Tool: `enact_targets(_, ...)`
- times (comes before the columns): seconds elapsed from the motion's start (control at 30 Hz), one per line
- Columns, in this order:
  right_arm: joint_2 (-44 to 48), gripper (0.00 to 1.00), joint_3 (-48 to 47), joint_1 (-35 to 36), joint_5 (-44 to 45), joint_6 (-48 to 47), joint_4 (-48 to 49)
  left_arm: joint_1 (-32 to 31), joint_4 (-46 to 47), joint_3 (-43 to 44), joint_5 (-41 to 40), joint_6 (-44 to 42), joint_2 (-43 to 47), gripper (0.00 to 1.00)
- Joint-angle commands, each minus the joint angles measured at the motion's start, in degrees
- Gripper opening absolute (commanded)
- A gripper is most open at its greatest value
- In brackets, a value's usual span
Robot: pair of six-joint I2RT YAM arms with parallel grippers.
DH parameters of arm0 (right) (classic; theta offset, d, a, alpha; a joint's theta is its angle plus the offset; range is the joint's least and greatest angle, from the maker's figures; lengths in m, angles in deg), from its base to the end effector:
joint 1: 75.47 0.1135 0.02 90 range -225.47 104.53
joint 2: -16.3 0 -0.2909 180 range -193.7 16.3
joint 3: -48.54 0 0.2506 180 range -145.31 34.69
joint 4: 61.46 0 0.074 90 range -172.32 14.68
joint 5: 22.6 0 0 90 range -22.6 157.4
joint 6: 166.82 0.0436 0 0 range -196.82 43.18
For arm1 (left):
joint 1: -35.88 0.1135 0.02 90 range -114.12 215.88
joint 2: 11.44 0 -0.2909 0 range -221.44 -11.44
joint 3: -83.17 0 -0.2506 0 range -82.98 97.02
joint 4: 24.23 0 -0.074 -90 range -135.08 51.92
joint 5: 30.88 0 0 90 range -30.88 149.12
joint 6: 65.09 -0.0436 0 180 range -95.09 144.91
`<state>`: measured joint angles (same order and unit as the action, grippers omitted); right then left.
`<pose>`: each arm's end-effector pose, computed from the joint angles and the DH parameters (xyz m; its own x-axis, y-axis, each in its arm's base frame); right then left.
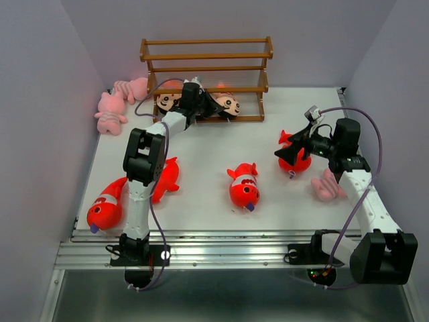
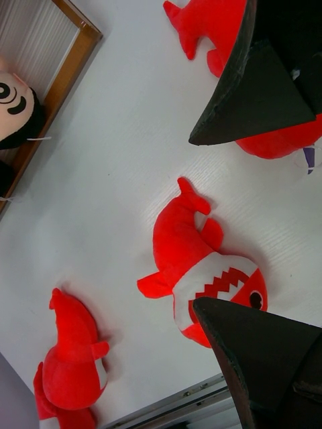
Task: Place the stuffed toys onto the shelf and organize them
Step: Place the stuffed toy onto shelf
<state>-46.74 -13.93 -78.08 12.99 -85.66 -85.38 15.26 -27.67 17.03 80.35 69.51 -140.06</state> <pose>0.2305 0.0250 0.3291 -0.2996 -0.0759 -0.9510 -0.7679 0.6107 0.1932 0.5118 -0.2095 0.2411 -0.6647 -0.4492 -0.5970 0.2577 0.6122 -0.7476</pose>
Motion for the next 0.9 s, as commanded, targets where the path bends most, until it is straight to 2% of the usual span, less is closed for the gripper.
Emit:
enact_targets(0.0, 0.21, 1.00, 0.37, -0.29, 0.01, -0.83, 1.36, 0.76, 1.01, 1.95, 1.18, -0.48, 0.74, 0.00)
enact_targets(0.1, 0.29, 1.00, 0.37, -0.29, 0.01, -0.91, 1.36, 1.11, 0.92, 1.42, 0.92, -0.04, 1.00, 0.00)
enact_targets(0.23, 0.12, 1.00, 0.28, -0.29, 0.01, -0.91, 1.36, 1.37, 0.22, 1.24, 0.39, -0.30, 1.44, 0.16)
enact_targets(0.27, 0.12, 1.00, 0.28, -0.29, 0.01, -0.91, 1.36, 1.46, 0.05, 0.81, 0.04, -0.22, 1.87, 0.24)
enact_targets(0.33, 0.12, 1.00, 0.28, -0.29, 0.10, -0.91, 1.36, 1.55, -0.13, 0.54, -0.23, -0.48, 2.32, 0.32)
enact_targets(0.43, 0.03, 1.00, 0.28, -0.29, 0.18, -1.00, 1.36, 1.81, -0.66, 0.01, -0.58, -1.09, 3.54, 0.48)
enact_targets(0.53, -0.15, 1.00, 0.28, -0.29, 0.27, -1.00, 1.36, 1.90, -0.48, -0.95, -0.58, -1.79, 5.12, 0.58)
enact_targets(0.67, -0.15, 1.00, 0.37, -0.29, 0.36, -1.09, 1.36, 1.99, -0.22, -2.27, -0.58, -2.76, 7.59, 0.64)
enact_targets(0.87, -0.06, 1.00, 0.37, -0.29, 0.62, -1.27, 1.36, 2.25, -0.31, -5.96, -0.05, -4.96, 12.42, 0.64)
